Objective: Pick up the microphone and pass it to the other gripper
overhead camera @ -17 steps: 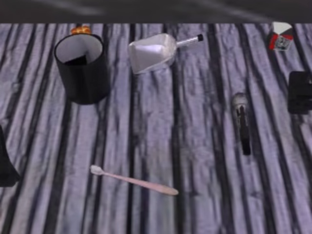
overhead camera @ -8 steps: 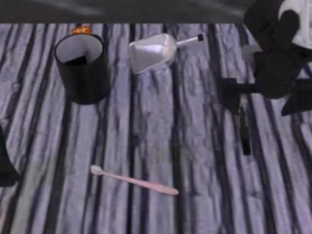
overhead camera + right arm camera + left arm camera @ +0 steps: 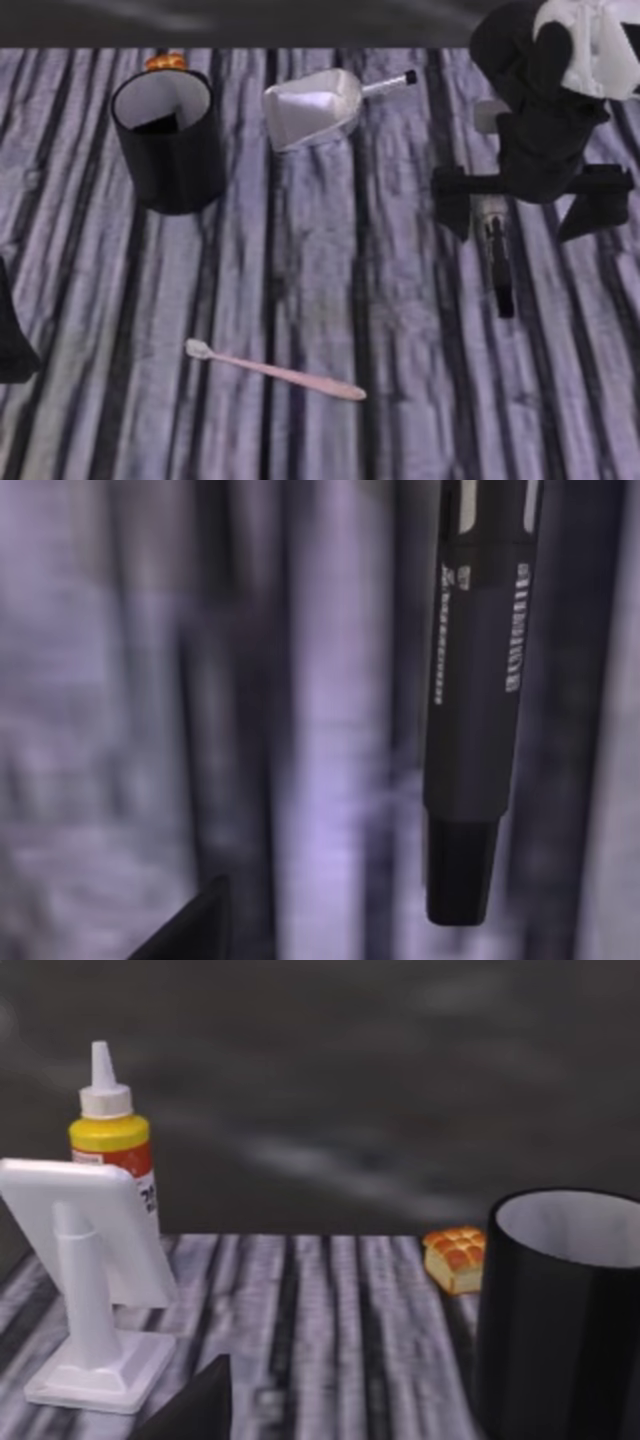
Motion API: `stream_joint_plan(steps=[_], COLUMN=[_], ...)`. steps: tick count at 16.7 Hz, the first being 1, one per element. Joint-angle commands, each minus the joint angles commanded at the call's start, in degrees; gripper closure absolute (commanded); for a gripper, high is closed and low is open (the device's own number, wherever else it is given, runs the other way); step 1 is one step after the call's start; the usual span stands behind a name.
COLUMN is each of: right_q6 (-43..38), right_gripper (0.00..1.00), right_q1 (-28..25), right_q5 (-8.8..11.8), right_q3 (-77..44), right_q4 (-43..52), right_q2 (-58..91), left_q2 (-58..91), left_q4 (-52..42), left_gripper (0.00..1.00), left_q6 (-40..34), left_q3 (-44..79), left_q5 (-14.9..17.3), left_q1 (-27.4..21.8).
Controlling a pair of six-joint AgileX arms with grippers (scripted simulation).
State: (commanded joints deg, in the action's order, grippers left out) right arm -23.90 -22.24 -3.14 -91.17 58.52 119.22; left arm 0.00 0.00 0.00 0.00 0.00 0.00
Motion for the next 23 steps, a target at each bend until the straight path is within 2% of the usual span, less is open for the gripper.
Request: stream_joint_plan(steps=[4,11,16,23], right_q6=[0.23,0.52,0.54,0.54], right_gripper=[0.0,0.0,0.0,0.53], right_q1=[0.27,0.64,0.67,0.67], right_q5=[0.01,-0.05,-0.06,-0.06], right_q3=[1.32,7.83,8.29,8.29], right_q4=[-2.4,-17.42,-18.32,-18.32], right_q2=[1.22,9.37,10.0,10.0], left_q2=[0.0,0.0,0.0,0.0], left_q4=[0.0,0.0,0.0,0.0], left_gripper=[0.0,0.0,0.0,0.0], left_q6=[0.0,0.0,0.0,0.0], left_q3=[0.0,0.0,0.0,0.0], left_q5=[0.0,0.0,0.0,0.0], left_q1=[0.0,0.0,0.0,0.0])
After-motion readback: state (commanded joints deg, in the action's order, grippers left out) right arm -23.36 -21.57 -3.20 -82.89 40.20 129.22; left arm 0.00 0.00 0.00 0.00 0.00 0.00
